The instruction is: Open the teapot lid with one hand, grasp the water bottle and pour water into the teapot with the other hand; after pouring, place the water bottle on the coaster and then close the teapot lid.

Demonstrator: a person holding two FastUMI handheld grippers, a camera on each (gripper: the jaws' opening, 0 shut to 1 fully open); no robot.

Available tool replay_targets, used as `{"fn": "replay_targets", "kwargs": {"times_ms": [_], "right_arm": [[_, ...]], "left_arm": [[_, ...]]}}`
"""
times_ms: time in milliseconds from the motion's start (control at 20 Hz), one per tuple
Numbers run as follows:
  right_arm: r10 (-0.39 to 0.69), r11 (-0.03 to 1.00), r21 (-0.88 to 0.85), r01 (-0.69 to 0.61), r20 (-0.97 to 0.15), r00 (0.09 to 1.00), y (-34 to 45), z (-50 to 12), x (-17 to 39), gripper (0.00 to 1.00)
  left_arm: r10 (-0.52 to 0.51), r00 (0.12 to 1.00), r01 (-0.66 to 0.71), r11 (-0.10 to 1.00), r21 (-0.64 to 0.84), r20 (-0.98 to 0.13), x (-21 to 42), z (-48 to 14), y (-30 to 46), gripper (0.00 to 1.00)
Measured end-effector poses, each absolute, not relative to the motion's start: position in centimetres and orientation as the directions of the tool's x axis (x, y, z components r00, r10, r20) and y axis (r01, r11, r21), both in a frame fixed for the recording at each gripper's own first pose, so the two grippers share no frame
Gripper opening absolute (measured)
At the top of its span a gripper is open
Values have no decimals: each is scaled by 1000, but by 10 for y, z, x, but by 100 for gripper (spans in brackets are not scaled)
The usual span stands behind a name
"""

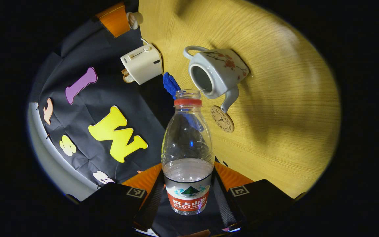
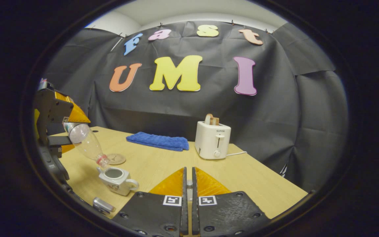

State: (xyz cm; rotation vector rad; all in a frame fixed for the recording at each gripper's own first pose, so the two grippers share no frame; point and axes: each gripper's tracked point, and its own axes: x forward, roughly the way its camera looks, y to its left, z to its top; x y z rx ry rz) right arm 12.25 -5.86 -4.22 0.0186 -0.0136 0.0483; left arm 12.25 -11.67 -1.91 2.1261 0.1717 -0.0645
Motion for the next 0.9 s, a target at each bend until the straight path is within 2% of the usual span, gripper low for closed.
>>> {"fn": "replay_targets", "kwargs": {"times_ms": [250,300,400,450,500,600,650,900], "right_arm": [[40,999,11,-40,3,999,-63,-45,125,4],[36,999,9,-36,-2,999,-65,-47,126,4],[29,1000,10,-29,-8,1000,-67,-48,127,4],[28,1000,10,-28,-8,1000,-69,-48,127,4],[25,1000,6,-25,-9,1000,-70,-49,127,4],[16,1000,4,-16,-9,1000,-75,-48,127,4],[13,1000,10,-13,-10,1000,-77,-48,127,4],[-2,1000,28,3,-17,1000,-89,-50,128,4]], "left_arm": [[101,988,150,-530,835,-114,122,-17,-117,78],[100,988,150,-530,835,-115,121,-17,-118,82],[90,989,144,-526,838,-113,119,-16,-120,78],[93,989,147,-521,841,-116,119,-16,-118,82],[92,988,152,-514,844,-123,119,-17,-118,77],[103,986,168,-495,852,-134,119,-17,-113,82],[109,984,175,-481,859,-140,119,-18,-110,78],[90,986,160,-336,928,-137,125,-4,-108,77]]}}
